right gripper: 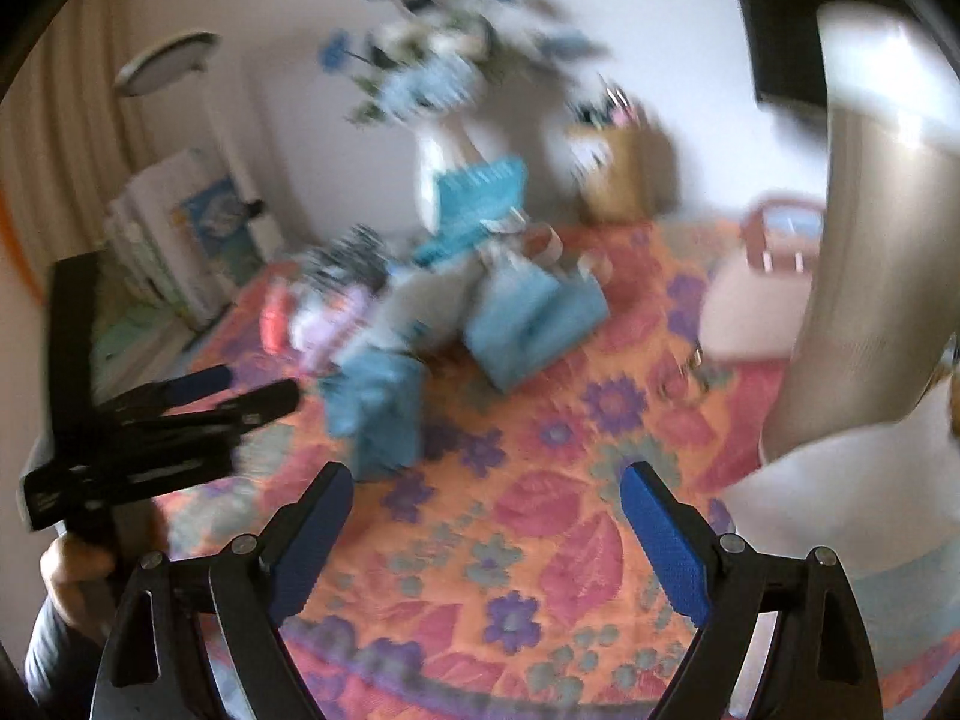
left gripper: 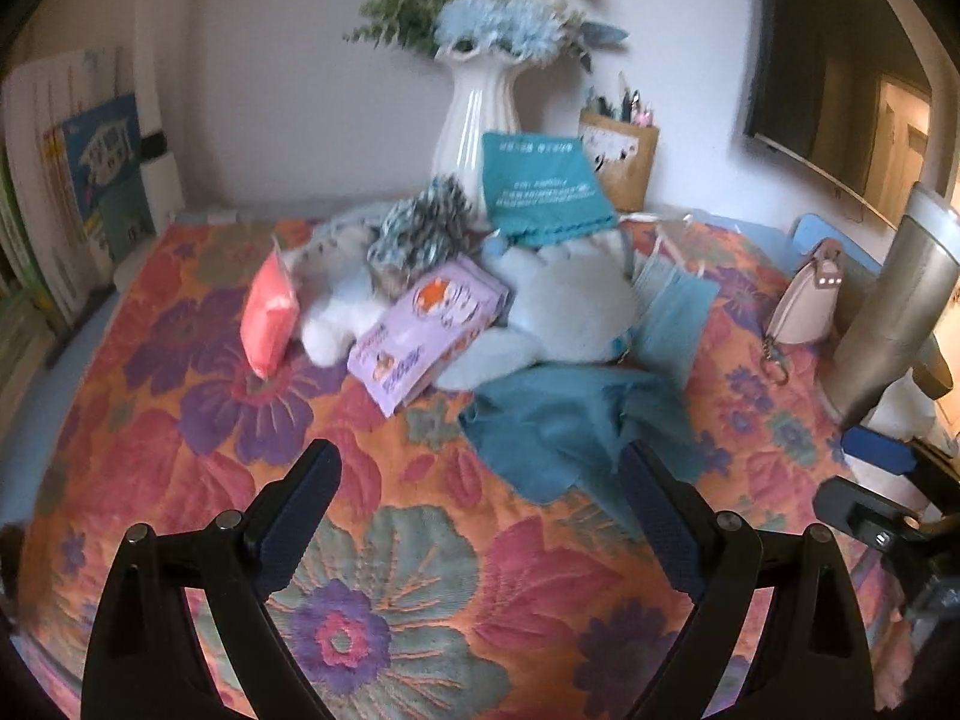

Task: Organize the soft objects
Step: 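Move both tools back over the items on the bedspread, then grasp the red bag with left tool while right tool grasps blue cloth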

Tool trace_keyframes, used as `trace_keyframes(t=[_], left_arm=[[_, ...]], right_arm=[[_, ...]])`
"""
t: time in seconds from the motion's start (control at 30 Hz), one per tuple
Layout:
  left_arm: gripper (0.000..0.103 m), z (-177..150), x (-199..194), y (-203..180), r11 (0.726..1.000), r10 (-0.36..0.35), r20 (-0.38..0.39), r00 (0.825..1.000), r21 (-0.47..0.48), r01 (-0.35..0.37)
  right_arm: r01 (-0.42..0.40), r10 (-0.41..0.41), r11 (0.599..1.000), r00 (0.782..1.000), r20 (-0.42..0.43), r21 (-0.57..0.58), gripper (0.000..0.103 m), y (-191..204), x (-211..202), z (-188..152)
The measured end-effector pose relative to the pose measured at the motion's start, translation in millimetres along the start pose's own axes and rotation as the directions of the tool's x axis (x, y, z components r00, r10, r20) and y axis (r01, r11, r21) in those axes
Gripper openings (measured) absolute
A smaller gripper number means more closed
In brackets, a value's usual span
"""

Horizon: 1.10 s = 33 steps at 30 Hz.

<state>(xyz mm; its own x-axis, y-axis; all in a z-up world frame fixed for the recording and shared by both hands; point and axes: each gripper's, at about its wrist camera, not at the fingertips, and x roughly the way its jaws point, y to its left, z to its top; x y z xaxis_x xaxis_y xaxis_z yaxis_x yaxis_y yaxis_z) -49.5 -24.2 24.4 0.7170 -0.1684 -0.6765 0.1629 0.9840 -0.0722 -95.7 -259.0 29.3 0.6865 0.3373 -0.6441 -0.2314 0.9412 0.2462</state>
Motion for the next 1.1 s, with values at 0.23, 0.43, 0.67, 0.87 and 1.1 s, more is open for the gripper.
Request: trace_keyframes(t=[0.23,0.43,0.67,0.87,1.1], left_arm=[[0.093,-1.6,6.5,13.7,0.996,-0.059,-0.024,0.998,-0.071,0.058],[0.093,-2.0,-1.6,36.6,0.976,-0.12,0.026,0.992,-0.182,0.123],[0.093,16.9,-19.9,81.3,0.967,-0.008,-0.01,1.0,-0.256,0.005],[0.093,48.8,10.0,112.2,0.978,0.088,-0.114,0.99,-0.179,-0.107],[0.093,63.0,53.2,115.5,0.983,0.183,0.016,0.983,-0.007,-0.182]], right_arm=[[0.128,-0.133,0.985,0.99,-0.038,-0.115,0.09,13.5,24.3,-8.8],[0.121,-0.131,0.985,0.988,-0.077,-0.123,0.09,12.3,32.5,-8.5],[0.065,-0.074,0.996,0.989,-0.132,-0.068,0.09,11.3,34.1,-1.8],[-0.048,0.027,0.993,0.981,-0.194,-0.109,0.09,50.0,55.1,22.2],[-0.03,0.006,0.994,0.974,-0.225,-0.102,0.09,71.4,103.7,34.0]])
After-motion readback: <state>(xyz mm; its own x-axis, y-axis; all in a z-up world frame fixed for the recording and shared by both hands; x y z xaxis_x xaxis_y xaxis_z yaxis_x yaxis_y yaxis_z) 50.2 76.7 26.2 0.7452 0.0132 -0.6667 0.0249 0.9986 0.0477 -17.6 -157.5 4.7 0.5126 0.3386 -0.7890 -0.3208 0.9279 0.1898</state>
